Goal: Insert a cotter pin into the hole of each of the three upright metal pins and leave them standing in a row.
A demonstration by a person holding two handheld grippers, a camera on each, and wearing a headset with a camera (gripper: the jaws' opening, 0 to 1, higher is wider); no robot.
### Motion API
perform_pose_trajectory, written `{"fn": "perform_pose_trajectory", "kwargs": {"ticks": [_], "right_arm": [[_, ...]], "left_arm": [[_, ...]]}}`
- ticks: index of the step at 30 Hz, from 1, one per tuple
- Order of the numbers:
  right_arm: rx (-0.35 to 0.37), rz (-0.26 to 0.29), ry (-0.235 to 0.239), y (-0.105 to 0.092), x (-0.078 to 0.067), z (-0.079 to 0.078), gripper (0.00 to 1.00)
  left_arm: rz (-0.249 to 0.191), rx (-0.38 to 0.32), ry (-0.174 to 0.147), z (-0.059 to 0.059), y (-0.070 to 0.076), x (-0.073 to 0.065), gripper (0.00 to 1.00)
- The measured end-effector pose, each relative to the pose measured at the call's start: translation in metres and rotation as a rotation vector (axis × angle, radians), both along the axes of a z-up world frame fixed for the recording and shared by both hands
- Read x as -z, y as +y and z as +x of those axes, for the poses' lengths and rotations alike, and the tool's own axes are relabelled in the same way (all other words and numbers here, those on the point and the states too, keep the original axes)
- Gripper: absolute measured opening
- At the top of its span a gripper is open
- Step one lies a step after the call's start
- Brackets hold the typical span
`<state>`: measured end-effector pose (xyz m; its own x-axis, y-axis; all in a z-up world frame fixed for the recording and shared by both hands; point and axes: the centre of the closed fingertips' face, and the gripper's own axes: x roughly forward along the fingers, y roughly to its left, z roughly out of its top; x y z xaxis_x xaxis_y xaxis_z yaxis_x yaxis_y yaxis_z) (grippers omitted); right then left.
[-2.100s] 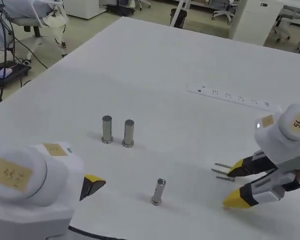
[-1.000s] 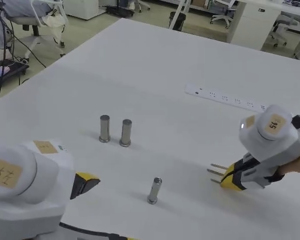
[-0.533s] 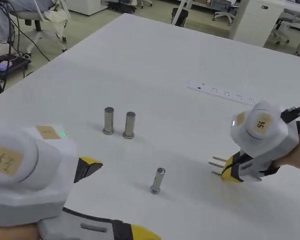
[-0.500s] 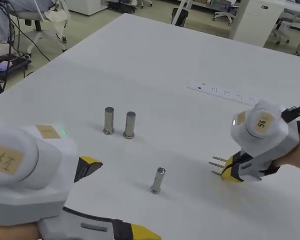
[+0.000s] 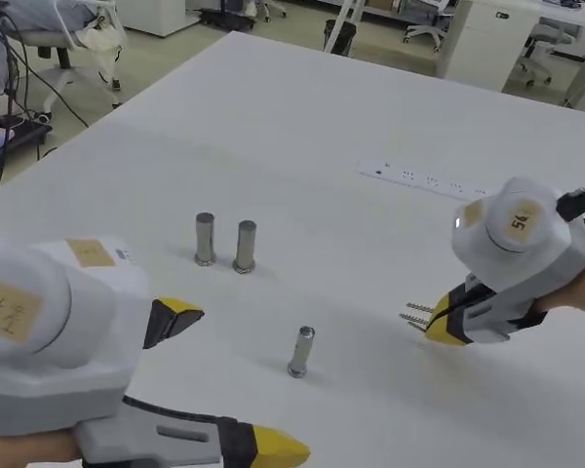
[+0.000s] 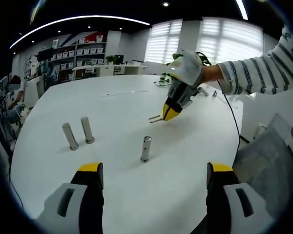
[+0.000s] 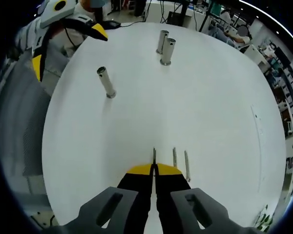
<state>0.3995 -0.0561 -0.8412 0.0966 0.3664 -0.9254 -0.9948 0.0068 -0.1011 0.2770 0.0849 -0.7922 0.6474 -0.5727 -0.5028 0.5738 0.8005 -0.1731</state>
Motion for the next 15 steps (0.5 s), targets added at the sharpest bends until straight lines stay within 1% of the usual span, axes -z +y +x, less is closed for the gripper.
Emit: {"fn": "perform_pose_trajectory", "kwargs": {"ticks": [1,3,4,6,8,9,11,13,15], "right_arm": [[0.0,0.005,0.0,0.0,-0.003,-0.001,0.02],[-0.004,0.015,-0.015,0.0,-0.011,-0.002,0.02],[-0.004,0.017,-0.017,0.0,-0.012,-0.002,0.02],[-0.003,0.034,-0.024,0.0,-0.02,-0.006,0.02],[-0.009,0.036,-0.035,0.0,-0.025,-0.01,0.02],[-0.014,0.037,-0.043,-0.001,-0.027,-0.012,0.02],[-0.017,0.041,-0.044,-0.002,-0.03,-0.017,0.02],[-0.017,0.049,-0.049,-0.002,-0.033,-0.021,0.02],[-0.016,0.058,-0.053,-0.001,-0.036,-0.025,0.02]], "left_arm": [[-0.005,0.005,0.006,-0.001,-0.001,-0.001,0.86],[0.0,0.008,-0.004,0.001,0.0,-0.004,0.86],[0.001,0.011,-0.007,0.001,0.0,-0.006,0.86],[-0.002,0.011,-0.009,0.002,0.0,-0.007,0.85],[-0.009,0.009,-0.017,0.004,0.0,-0.009,0.83],[-0.021,0.01,-0.022,0.004,-0.002,-0.011,0.82],[-0.044,0.012,-0.015,0.005,-0.005,-0.012,0.8],[-0.049,0.019,-0.02,0.005,-0.006,-0.014,0.78],[-0.055,0.022,-0.017,0.006,-0.007,-0.015,0.77]]}}
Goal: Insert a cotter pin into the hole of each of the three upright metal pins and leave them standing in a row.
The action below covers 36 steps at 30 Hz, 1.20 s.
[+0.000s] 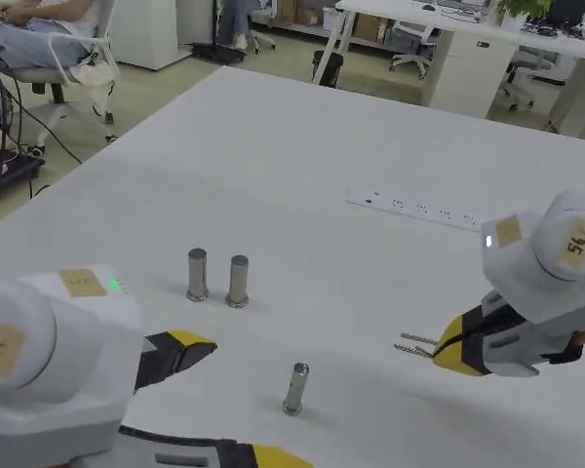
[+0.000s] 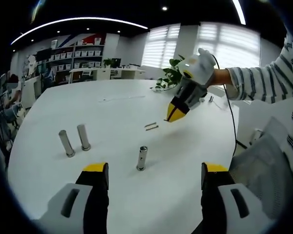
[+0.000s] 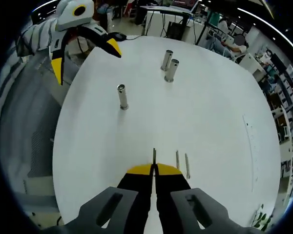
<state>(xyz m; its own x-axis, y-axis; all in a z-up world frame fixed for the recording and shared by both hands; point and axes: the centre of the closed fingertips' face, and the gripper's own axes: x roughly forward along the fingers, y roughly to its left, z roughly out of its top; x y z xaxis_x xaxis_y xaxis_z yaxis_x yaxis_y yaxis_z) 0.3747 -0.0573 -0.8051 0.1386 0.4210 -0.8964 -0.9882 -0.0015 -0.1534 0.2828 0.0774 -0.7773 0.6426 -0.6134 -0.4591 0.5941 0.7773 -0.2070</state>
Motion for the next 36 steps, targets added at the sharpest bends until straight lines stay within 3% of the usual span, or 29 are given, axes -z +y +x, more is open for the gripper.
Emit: {"fn": "perform_pose_trajectory", "kwargs": {"ticks": [3,6,9,16,21,22,24,29,36], "right_arm": [[0.004,0.024,-0.007,0.002,-0.004,-0.006,0.02],[0.005,0.047,-0.021,0.005,-0.008,-0.011,0.02],[0.014,0.073,-0.024,0.008,-0.012,-0.018,0.02],[0.021,0.136,-0.052,0.014,-0.019,-0.032,0.02],[0.015,0.164,-0.087,0.015,-0.024,-0.041,0.02],[0.018,0.171,-0.087,0.016,-0.025,-0.042,0.02],[0.03,0.195,-0.09,0.017,-0.028,-0.046,0.02],[0.038,0.22,-0.103,0.019,-0.033,-0.057,0.02],[0.057,0.238,-0.121,0.016,-0.035,-0.07,0.02]], "left_arm": [[-0.008,0.006,-0.022,0.004,-0.001,-0.005,0.74],[-0.02,0.006,-0.021,0.007,-0.002,-0.009,0.65],[-0.016,0.018,-0.03,0.01,-0.003,-0.012,0.62],[-0.068,0.045,-0.025,0.015,-0.015,-0.023,0.57],[-0.126,0.062,-0.045,0.021,-0.028,-0.036,0.54],[-0.125,0.072,-0.052,0.021,-0.03,-0.038,0.54],[-0.069,0.111,-0.091,0.023,-0.036,-0.039,0.55],[-0.036,0.159,-0.086,0.024,-0.05,-0.037,0.56],[-0.082,0.22,-0.055,0.019,-0.072,-0.037,0.52]]}}
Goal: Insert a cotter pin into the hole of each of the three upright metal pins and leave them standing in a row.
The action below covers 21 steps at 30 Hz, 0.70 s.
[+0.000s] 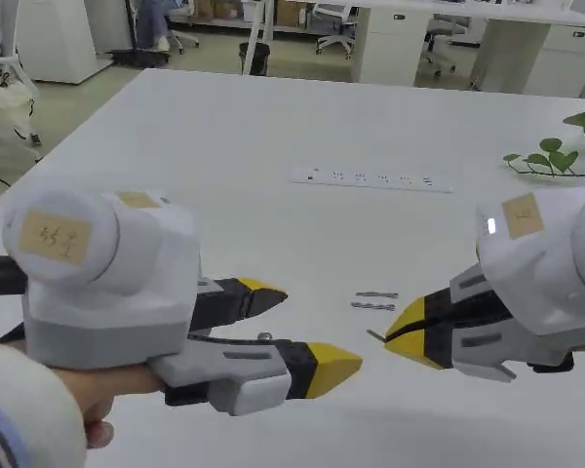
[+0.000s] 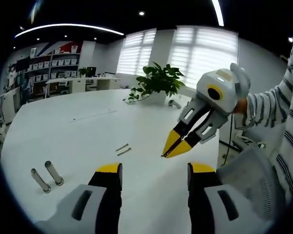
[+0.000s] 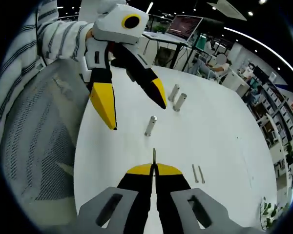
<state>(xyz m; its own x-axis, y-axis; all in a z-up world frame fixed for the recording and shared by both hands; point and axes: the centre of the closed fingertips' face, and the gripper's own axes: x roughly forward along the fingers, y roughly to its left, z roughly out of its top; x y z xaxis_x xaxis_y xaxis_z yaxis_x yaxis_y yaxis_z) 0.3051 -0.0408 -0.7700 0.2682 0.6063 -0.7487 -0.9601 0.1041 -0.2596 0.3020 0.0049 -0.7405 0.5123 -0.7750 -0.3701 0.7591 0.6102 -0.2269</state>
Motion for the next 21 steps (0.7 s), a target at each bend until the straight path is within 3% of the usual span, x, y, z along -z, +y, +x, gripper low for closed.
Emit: {"fn": "perform_pose_trajectory", "kwargs": {"ticks": [3,6,9,13,21], "right_arm": [[0.011,0.011,-0.007,-0.001,-0.002,-0.005,0.02],[0.011,0.016,-0.018,-0.002,-0.003,-0.009,0.02],[0.01,0.026,-0.036,-0.001,-0.004,-0.012,0.02],[0.004,0.046,-0.066,0.001,-0.007,-0.015,0.02],[-0.001,0.06,-0.082,0.002,-0.009,-0.023,0.02]], "left_arm": [[-0.038,0.004,0.072,-0.004,-0.009,0.004,0.51],[-0.051,0.016,0.054,-0.003,-0.014,0.002,0.41],[-0.094,0.026,0.124,-0.007,-0.023,0.003,0.35],[-0.097,0.041,0.175,-0.009,-0.028,0.008,0.34],[-0.152,0.057,0.261,-0.016,-0.038,0.011,0.22]]}}
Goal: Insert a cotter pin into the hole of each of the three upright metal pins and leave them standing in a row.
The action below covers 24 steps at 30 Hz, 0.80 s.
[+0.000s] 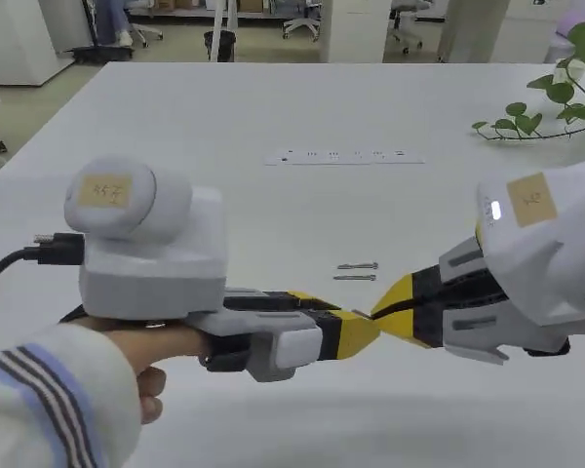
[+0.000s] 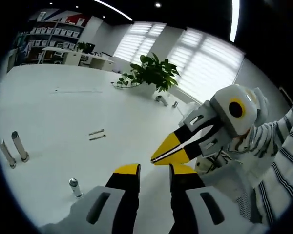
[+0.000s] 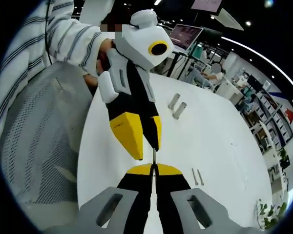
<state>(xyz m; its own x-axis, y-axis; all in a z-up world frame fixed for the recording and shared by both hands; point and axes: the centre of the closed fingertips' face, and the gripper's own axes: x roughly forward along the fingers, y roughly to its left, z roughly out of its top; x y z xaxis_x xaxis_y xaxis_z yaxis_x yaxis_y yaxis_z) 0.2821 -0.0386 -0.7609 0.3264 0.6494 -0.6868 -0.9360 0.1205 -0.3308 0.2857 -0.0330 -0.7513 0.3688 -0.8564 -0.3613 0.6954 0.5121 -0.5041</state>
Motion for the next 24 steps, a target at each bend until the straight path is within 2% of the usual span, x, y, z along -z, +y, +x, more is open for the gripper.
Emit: {"fn": "perform_pose_trajectory", "kwargs": {"ticks": [3,5,8,14,17,20,24], "right_arm": [[-0.004,-0.005,-0.011,-0.0007,0.0004,-0.0017,0.02],[-0.004,-0.007,-0.02,-0.001,-0.0003,-0.0016,0.02],[-0.012,-0.015,-0.035,-0.0016,-0.0006,-0.0014,0.02],[-0.018,-0.008,-0.041,-0.0002,-0.0011,-0.0029,0.02],[-0.014,0.001,-0.043,0.0007,-0.0031,-0.0028,0.02],[-0.021,-0.002,-0.054,0.0021,-0.0052,-0.0032,0.02],[-0.032,-0.007,-0.07,0.0041,-0.0068,-0.0035,0.02]], "left_arm": [[-0.028,-0.005,0.015,-0.0008,-0.0018,-0.0022,0.18],[-0.034,-0.004,0.041,-0.0023,-0.0024,-0.0008,0.14],[-0.03,0.0,0.043,-0.0032,-0.0032,0.0006,0.14],[-0.053,0.001,0.06,-0.0042,-0.0067,-0.0015,0.11],[-0.052,-0.011,0.056,-0.0019,-0.0057,-0.0012,0.08],[-0.066,-0.023,0.066,-0.0008,-0.0045,-0.0023,0.03],[-0.065,-0.024,0.075,-0.0013,-0.0029,-0.0017,0.02]]}}
